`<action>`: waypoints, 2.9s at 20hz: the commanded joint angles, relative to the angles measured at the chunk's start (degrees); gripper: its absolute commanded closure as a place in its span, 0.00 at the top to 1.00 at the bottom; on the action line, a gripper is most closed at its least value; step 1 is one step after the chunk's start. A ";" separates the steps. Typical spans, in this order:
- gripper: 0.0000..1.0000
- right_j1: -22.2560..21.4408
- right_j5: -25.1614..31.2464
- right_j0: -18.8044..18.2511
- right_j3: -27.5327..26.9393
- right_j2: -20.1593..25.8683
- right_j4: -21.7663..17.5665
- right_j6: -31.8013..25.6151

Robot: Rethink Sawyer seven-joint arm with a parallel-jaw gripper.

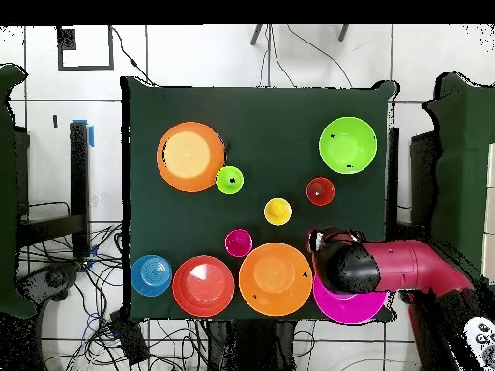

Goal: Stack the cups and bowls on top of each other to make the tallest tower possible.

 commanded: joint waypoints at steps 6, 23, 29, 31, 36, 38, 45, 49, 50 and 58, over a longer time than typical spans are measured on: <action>1.00 3.64 -9.94 8.07 -1.61 -12.22 4.38 19.49; 1.00 3.10 -10.76 7.45 -0.34 -13.22 10.33 18.08; 1.00 4.62 -11.99 9.20 -1.48 -15.06 11.00 19.82; 1.00 5.39 -12.69 9.82 -1.92 -15.73 11.34 20.63; 1.00 6.06 -13.79 10.89 -2.06 -16.91 12.84 21.13; 1.00 6.30 -14.11 11.16 -2.08 -17.21 13.41 20.89; 1.00 7.35 -15.26 12.54 -2.58 -18.60 15.00 20.28; 1.00 7.46 -15.41 12.52 -2.51 -18.68 15.80 19.35; 1.00 7.41 -15.20 12.50 -2.54 -18.61 16.01 19.05; 1.00 7.78 -15.01 12.56 -3.00 -18.69 16.76 17.74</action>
